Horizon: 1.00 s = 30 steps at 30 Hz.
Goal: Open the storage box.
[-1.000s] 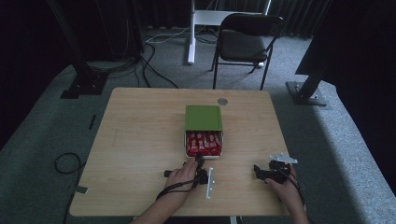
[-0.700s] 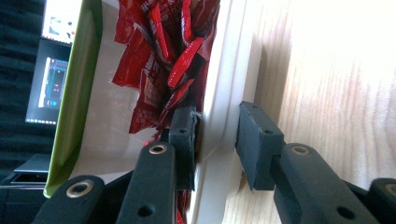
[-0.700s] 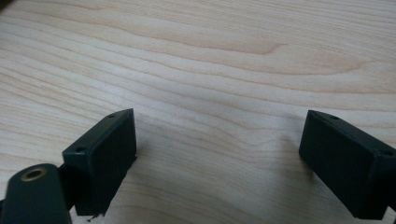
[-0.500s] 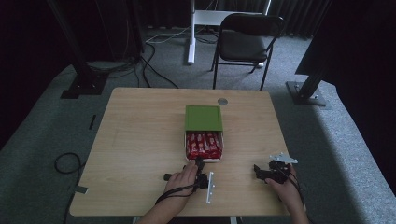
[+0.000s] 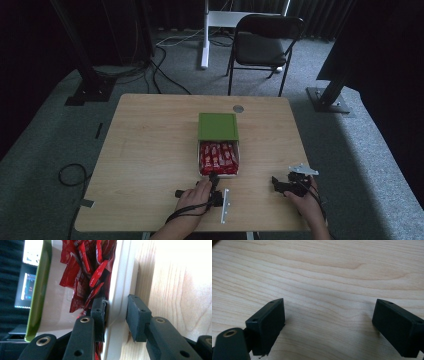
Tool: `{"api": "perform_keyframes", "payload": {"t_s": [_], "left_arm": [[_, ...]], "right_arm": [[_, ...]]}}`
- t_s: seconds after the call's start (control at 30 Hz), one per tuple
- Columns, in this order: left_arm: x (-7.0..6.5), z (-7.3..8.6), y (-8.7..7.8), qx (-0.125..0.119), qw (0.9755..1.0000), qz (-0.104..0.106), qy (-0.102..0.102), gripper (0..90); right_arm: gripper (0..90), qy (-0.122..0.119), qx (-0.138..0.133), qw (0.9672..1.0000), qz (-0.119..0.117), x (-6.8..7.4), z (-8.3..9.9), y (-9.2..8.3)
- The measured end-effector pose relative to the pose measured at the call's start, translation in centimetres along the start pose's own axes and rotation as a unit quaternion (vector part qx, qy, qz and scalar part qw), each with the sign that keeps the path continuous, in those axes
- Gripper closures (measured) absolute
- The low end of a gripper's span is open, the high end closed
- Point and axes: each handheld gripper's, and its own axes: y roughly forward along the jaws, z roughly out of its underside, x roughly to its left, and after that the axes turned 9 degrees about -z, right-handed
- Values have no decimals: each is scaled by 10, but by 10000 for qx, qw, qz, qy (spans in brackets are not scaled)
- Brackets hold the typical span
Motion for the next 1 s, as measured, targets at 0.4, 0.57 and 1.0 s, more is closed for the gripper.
{"api": "perform_keyframes", "payload": {"t_s": [0.4,0.57,1.0], "left_arm": [[-3,-2,-12,25,9999,94,33,700],[-4,-3,-17,20,9999,89,69,700],[-5,-5,-24,13,9999,147,90,700]], "right_arm": [[106,-1,2,10000,2,0,0,0],[106,-5,1,10000,1,0,0,0],[106,-5,1,10000,2,0,0,0]]}}
